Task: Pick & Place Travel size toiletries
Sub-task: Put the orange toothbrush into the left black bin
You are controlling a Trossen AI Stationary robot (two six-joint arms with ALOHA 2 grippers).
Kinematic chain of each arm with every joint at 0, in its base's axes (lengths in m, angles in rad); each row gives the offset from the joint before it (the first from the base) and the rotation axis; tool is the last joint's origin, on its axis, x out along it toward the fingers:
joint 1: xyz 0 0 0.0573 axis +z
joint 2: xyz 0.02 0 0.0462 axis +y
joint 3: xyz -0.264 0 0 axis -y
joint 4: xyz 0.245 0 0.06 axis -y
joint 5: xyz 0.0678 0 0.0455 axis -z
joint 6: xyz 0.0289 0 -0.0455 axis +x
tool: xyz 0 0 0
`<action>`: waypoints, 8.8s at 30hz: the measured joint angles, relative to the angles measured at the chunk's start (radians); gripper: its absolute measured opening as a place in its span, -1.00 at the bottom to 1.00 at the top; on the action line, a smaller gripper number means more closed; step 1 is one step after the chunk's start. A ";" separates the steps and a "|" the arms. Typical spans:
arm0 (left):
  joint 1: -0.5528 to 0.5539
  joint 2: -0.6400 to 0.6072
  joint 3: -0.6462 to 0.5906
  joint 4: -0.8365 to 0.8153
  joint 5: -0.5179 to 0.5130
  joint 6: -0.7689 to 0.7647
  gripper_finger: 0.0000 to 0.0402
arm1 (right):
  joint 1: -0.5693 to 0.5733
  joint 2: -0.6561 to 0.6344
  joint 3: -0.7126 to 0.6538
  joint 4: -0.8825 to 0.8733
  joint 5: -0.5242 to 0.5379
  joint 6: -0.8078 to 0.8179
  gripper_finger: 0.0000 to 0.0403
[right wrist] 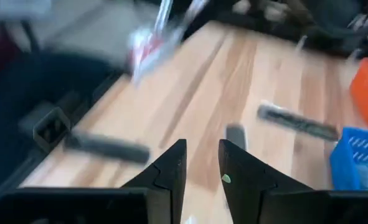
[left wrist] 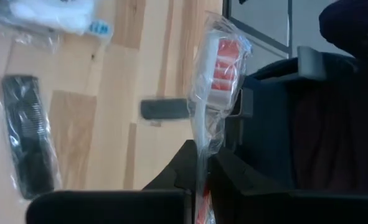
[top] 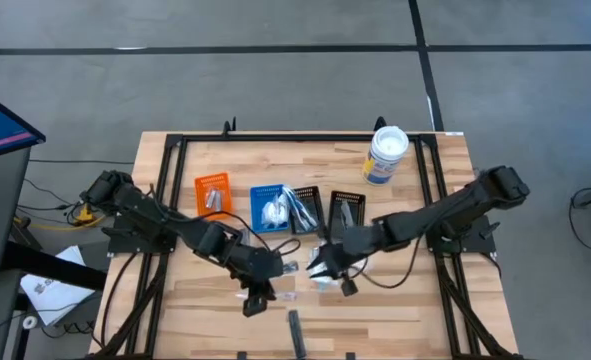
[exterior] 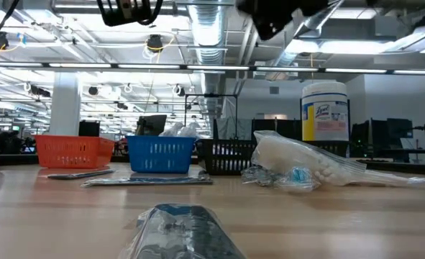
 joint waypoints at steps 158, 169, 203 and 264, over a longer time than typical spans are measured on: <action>-0.305 0.024 -0.255 0.569 -1.324 2.042 -0.94 | -0.205 0.298 0.470 -0.012 -0.200 0.536 0.35; -0.305 0.024 -0.255 0.590 -1.317 2.043 -0.94 | -0.206 0.347 0.473 0.044 -0.177 0.519 -0.44; -0.415 0.022 -0.256 0.725 -1.310 1.227 0.06 | -0.266 0.367 0.469 0.112 -0.260 0.403 -0.95; -0.148 -0.701 -0.628 0.750 -1.254 0.526 0.04 | -0.430 0.298 -0.028 0.329 0.453 0.671 -0.95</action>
